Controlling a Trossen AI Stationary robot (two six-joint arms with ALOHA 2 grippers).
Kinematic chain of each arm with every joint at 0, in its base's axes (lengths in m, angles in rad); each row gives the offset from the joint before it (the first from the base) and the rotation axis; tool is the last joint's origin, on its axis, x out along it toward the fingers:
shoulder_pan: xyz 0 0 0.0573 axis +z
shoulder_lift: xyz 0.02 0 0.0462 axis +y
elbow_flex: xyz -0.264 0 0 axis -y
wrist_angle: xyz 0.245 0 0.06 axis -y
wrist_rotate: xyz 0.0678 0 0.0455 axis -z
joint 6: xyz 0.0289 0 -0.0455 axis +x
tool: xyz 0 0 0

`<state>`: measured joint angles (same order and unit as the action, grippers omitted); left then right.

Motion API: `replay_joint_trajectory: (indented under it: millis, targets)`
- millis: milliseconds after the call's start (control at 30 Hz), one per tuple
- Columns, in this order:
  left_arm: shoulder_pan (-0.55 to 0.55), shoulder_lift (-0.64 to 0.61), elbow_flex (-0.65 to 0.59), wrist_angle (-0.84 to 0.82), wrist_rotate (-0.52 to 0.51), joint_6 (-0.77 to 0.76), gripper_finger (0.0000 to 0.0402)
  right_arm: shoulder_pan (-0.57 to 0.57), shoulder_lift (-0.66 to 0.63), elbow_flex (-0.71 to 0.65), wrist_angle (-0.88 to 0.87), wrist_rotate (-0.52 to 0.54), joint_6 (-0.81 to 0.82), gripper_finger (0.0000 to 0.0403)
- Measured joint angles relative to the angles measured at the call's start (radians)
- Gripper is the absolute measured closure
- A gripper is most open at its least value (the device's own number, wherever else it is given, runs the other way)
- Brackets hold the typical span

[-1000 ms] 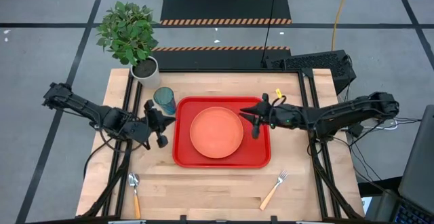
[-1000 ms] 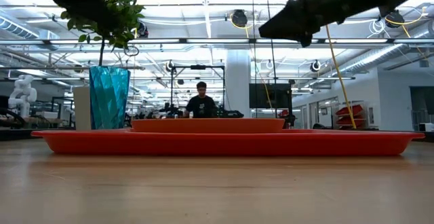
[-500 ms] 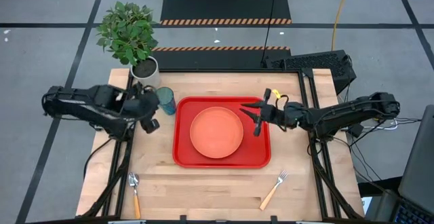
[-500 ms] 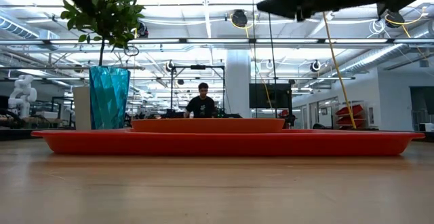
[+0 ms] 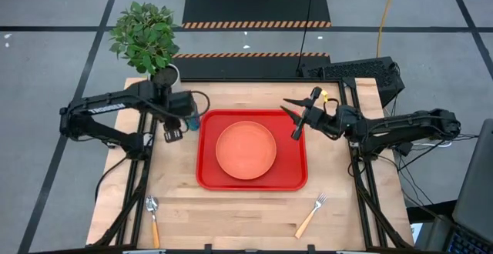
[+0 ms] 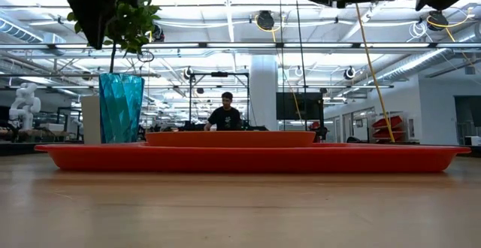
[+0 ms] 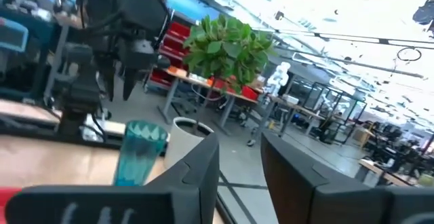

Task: Pick and place plate/cup/fork/spoon on tray
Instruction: Put the blue cup on the red serving tray to the top left of the orange plate

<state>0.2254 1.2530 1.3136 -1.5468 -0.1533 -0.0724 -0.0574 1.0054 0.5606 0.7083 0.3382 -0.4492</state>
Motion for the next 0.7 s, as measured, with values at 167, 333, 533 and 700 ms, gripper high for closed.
replay_joint_trajectory:
  millis: [167, 333, 533, 700]
  targets:
    - [0.081, 0.000, 0.000, 0.014, -0.006, 0.121, 0.0218, -0.033, -0.023, 0.000, -0.040, 0.000, -0.009, 0.0295]
    - [0.112, 0.016, 0.000, 0.048, 0.000, 0.220, 0.0208, -0.048, -0.032, 0.000, -0.066, 0.000, 0.019, 0.0295]
    - [0.123, 0.084, -0.001, 0.064, 0.014, 0.274, 0.0227, -0.048, -0.031, 0.000, -0.071, 0.000, 0.047, 0.0295]
    - [0.123, 0.130, -0.001, 0.091, 0.015, 0.284, 0.0233, -0.048, -0.031, 0.000, -0.104, 0.000, 0.063, 0.0295]
